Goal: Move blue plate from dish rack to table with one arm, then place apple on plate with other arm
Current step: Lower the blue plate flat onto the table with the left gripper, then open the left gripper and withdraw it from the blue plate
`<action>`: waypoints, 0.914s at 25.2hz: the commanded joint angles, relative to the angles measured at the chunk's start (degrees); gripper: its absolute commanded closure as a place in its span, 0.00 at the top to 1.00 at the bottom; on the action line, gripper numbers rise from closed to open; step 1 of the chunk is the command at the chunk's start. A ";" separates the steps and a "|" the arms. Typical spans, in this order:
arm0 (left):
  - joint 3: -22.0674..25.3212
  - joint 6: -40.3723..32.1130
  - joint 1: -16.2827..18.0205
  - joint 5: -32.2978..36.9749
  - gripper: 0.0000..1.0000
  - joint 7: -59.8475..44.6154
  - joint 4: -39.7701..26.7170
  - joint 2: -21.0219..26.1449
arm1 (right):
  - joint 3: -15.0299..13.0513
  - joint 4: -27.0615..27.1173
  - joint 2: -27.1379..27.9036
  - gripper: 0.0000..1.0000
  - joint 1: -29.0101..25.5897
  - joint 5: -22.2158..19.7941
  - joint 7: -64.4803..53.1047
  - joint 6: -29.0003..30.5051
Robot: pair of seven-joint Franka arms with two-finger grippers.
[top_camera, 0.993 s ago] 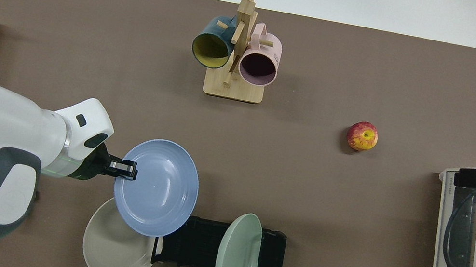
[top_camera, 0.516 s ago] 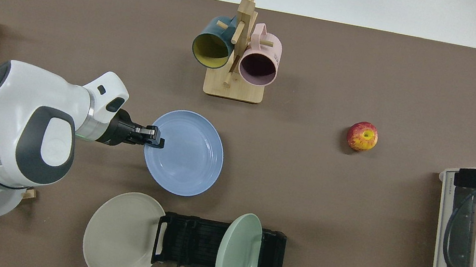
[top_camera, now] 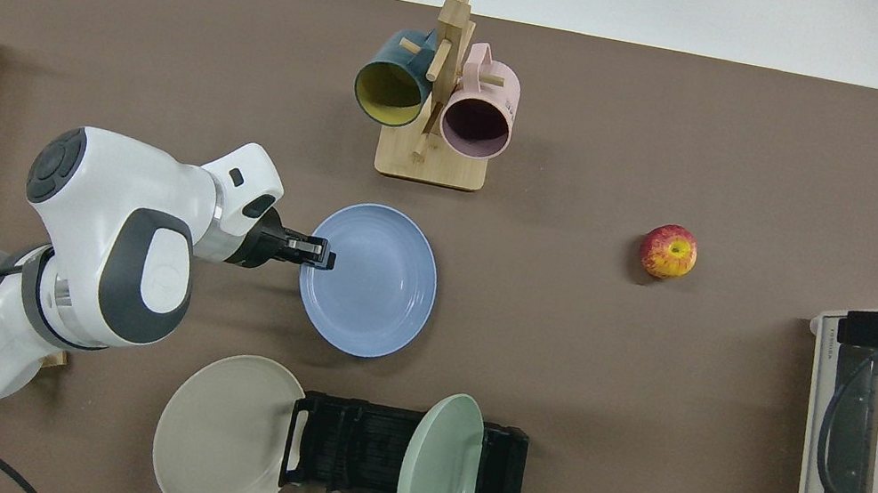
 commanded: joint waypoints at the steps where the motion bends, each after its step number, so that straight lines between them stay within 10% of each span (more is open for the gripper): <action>1: 0.14 2.74 -0.92 -1.24 0.04 0.60 -0.49 0.08 | 0.18 -0.30 -0.61 1.00 -0.76 0.97 -1.91 0.65; 23: -1.88 7.22 -1.10 -1.33 0.31 -0.02 -2.60 -0.18 | 0.18 -0.30 -0.61 1.00 -0.76 0.97 -1.91 0.65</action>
